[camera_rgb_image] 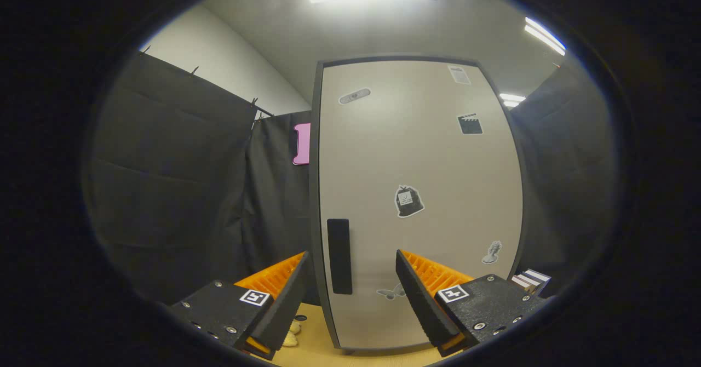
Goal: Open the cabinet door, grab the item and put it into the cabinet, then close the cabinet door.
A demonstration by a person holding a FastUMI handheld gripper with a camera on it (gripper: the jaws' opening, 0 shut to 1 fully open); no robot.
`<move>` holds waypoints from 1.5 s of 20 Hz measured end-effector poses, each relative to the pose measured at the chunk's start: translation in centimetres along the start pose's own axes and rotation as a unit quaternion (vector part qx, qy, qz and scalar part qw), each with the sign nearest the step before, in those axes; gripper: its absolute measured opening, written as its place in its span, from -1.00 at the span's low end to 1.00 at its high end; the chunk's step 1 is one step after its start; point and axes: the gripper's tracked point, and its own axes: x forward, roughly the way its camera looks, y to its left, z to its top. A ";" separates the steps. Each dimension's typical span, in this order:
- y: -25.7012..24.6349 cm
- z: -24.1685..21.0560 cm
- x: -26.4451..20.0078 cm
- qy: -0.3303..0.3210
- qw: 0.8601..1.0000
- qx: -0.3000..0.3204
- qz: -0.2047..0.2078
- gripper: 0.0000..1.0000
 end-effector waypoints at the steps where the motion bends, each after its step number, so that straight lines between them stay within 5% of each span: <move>1: 0.1 -0.3 0.9 0.003 1.000 -0.006 0.000 0.90; 10: 0.3 -3.2 6.9 0.056 0.998 -0.020 -0.024 0.62; 14: 0.7 -5.0 8.8 0.097 0.995 0.007 -0.021 0.25; 17: 0.9 -5.4 9.0 0.105 0.994 0.018 -0.021 -0.24; 22: 0.9 -5.4 8.6 0.109 0.994 0.016 -0.021 -0.65; 30: 0.9 -4.8 6.2 0.112 0.993 0.017 0.028 -0.67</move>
